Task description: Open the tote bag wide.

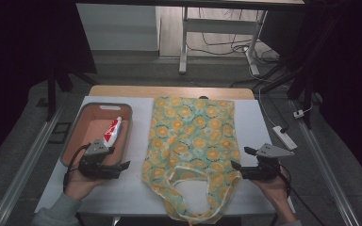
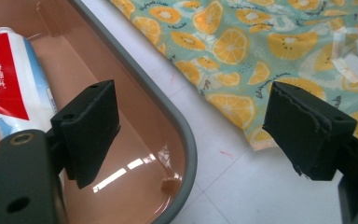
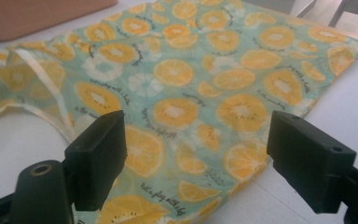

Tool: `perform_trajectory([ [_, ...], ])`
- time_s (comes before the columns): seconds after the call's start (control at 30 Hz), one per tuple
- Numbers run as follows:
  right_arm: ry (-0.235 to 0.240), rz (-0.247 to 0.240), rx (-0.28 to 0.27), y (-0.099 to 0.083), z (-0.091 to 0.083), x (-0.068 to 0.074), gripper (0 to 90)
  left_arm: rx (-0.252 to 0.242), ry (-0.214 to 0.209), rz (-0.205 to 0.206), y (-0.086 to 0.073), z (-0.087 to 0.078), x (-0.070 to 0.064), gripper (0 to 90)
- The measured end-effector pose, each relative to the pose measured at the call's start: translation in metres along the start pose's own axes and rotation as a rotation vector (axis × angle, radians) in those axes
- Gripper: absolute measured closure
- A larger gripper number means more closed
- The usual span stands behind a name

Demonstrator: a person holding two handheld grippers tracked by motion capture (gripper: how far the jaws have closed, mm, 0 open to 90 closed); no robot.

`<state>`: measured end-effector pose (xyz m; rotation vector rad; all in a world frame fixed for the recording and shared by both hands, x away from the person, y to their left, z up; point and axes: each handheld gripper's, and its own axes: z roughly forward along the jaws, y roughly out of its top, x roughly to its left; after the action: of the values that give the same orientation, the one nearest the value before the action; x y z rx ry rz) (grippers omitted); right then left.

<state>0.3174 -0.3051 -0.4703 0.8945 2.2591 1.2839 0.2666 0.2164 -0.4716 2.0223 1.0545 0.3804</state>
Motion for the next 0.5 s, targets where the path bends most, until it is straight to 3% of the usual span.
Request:
perform_trajectory([
  [0.1,-0.011,-0.003,-0.016,-0.0001,-0.0018,-0.0011,21.7,-0.002,-0.001,0.000,0.0006,-0.0005,0.0004,18.2],
  [0.5,-0.016,-0.003,0.011,-0.0054,0.0029,-0.0048,23.1,-0.022,0.007,0.002,0.0003,-0.0041,0.0010,18.5],
])
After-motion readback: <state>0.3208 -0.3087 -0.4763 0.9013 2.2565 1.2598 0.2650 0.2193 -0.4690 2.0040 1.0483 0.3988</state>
